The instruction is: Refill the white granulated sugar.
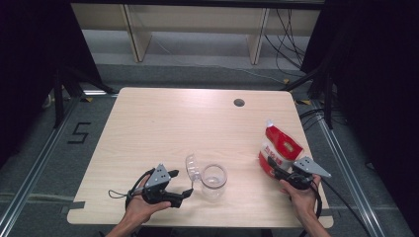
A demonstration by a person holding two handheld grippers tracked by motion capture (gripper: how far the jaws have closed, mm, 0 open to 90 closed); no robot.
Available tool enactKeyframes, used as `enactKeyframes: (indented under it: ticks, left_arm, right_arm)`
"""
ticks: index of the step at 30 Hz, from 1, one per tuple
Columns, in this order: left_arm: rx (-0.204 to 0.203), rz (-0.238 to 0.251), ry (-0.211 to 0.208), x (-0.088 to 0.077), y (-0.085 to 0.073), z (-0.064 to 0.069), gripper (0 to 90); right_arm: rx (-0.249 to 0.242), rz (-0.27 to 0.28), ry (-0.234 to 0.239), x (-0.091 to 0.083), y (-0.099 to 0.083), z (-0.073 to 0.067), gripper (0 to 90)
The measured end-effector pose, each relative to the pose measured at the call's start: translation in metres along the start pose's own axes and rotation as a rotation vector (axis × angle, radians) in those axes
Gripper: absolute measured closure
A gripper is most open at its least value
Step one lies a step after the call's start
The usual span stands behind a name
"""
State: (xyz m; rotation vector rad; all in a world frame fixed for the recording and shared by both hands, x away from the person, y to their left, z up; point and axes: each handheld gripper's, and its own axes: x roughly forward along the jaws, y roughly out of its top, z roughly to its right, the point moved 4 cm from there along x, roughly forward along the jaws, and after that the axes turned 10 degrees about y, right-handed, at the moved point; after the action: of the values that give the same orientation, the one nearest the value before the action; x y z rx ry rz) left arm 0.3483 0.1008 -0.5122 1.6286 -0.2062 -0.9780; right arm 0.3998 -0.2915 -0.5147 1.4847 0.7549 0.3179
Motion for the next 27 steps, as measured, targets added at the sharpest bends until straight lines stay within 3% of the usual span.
enactKeyframes:
  ticks: [1, 3, 4, 5, 6, 11, 12, 14, 17, 19, 22, 24, 27]
  left_arm:
    - [0.0, 0.0, -0.001, 0.0, 0.0, 0.0, 16.8]
    - [-0.004, 0.005, -0.008, 0.0, 0.0, -0.001, 16.8]
    - [-0.01, 0.004, -0.003, 0.0, 0.0, 0.0, 16.8]
    - [-0.01, 0.003, -0.003, 0.0, 0.0, -0.001, 16.8]
    - [-0.011, 0.004, -0.003, -0.001, 0.0, -0.001, 16.8]
    - [-0.009, 0.005, 0.0, -0.001, 0.001, -0.001, 16.8]
    - [-0.028, 0.002, 0.003, -0.001, 0.0, 0.0, 16.8]
    - [-0.006, 0.007, 0.002, -0.001, 0.001, -0.002, 16.8]
    - [-0.019, 0.009, 0.006, -0.002, 0.001, -0.001, 16.8]
    - [-0.019, 0.009, 0.006, -0.002, 0.001, -0.001, 16.8]
    - [-0.018, 0.009, 0.006, -0.002, 0.001, -0.002, 16.8]
    - [-0.02, 0.009, 0.007, -0.002, 0.001, -0.002, 16.9]
    - [-0.019, 0.012, 0.002, -0.002, 0.001, -0.002, 16.8]
  right_arm:
    - [-0.021, -0.01, -0.011, -0.001, 0.001, 0.001, 49.7]
    - [-0.017, 0.004, 0.022, -0.001, 0.002, -0.001, 50.0]
    - [0.01, 0.007, 0.016, -0.002, 0.002, -0.005, 50.1]
    - [-0.037, 0.018, 0.028, -0.001, 0.004, -0.004, 50.2]
    - [-0.019, 0.016, 0.016, -0.002, 0.004, -0.007, 50.3]
    - [-0.073, 0.012, 0.051, -0.001, 0.008, -0.013, 50.6]
    - [-0.071, 0.011, 0.046, -0.001, 0.008, -0.014, 50.7]
    - [-0.032, -0.003, 0.072, -0.002, 0.007, -0.019, 50.8]
    - [-0.069, -0.009, 0.073, -0.002, 0.009, -0.021, 50.9]
    - [-0.048, -0.01, 0.087, -0.001, 0.008, -0.025, 51.0]
    - [-0.076, -0.028, 0.127, -0.003, 0.01, -0.028, 51.1]
    - [-0.095, -0.011, 0.108, -0.003, 0.012, -0.031, 51.2]
    - [-0.062, -0.014, 0.128, -0.006, 0.012, -0.038, 51.3]
